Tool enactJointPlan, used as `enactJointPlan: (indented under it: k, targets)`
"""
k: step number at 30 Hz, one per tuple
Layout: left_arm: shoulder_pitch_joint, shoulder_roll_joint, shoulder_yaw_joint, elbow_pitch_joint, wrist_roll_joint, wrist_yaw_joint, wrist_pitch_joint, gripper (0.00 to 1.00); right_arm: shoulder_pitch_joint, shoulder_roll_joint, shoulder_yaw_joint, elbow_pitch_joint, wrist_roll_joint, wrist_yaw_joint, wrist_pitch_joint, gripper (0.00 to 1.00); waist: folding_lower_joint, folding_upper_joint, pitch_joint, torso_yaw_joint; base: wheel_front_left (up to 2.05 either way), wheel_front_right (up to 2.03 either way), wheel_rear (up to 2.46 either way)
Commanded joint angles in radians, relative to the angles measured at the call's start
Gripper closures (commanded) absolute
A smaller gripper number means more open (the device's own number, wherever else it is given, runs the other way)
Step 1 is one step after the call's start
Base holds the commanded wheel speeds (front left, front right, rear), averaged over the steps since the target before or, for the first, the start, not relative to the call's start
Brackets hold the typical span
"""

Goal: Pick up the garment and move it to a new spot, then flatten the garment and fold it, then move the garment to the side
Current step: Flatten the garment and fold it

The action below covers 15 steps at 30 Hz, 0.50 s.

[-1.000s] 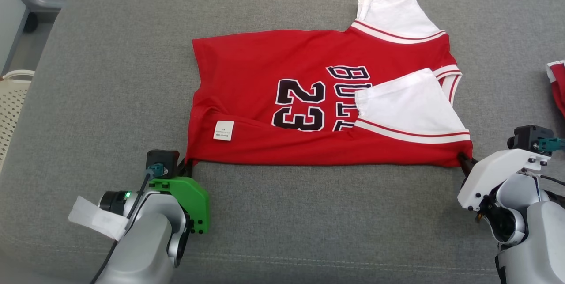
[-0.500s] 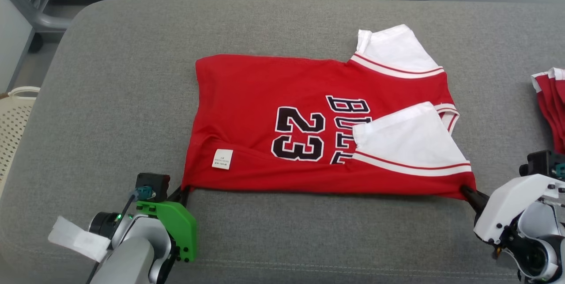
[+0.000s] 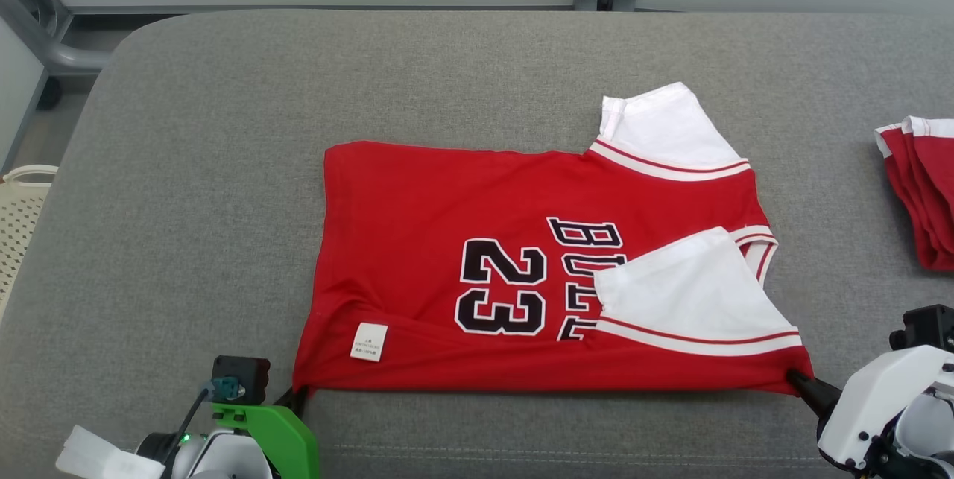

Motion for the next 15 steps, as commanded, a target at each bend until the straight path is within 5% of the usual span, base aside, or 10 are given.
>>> enactJointPlan:
  k: [1, 4, 5, 6, 7, 8, 15]
  targets:
    - [0.036, 0.023, 0.004, -0.031, -0.003, 0.018, 0.018, 1.00, 0.017, -0.005, -0.001, 0.006, -0.001, -0.001, -0.009, 1.00, 0.0000, 0.0000, 0.002, 0.001, 0.00, 0.00, 0.00]
    - [0.056, 0.028, -0.001, -0.061, -0.007, 0.028, 0.038, 1.00, 0.020, -0.005, 0.011, 0.016, -0.001, -0.001, -0.009, 1.00, 0.0000, 0.0000, 0.004, 0.003, 0.00, 0.00, 0.00]
    - [0.063, 0.027, -0.001, -0.077, -0.011, 0.034, 0.043, 0.64, 0.021, -0.005, 0.016, 0.020, -0.002, -0.001, -0.015, 1.00, 0.0000, 0.0000, 0.005, 0.003, 0.00, 0.00, 0.00]
    - [0.070, 0.024, -0.004, -0.085, -0.016, 0.035, 0.054, 0.13, 0.026, -0.005, 0.027, 0.028, 0.000, -0.001, -0.011, 0.76, 0.0000, 0.0000, 0.005, 0.004, 0.00, 0.00, 0.00]
    - [0.079, 0.022, -0.005, -0.093, -0.020, 0.040, 0.063, 0.00, 0.031, -0.004, 0.036, 0.032, 0.000, -0.001, -0.008, 0.62, 0.0000, 0.0000, 0.005, 0.004, 0.00, 0.00, 0.00]
    - [0.087, 0.020, -0.002, -0.101, -0.026, 0.046, 0.068, 0.00, 0.032, -0.005, 0.035, 0.038, -0.001, -0.001, -0.015, 0.00, 0.0000, 0.0000, 0.004, 0.004, 0.00, 0.00, 0.00]
    - [0.126, 0.025, 0.026, -0.153, -0.051, 0.093, 0.061, 0.00, 0.022, -0.005, 0.030, 0.073, -0.017, -0.001, -0.078, 0.00, 0.0000, 0.0000, -0.020, 0.006, 0.00, 0.00, 0.00]
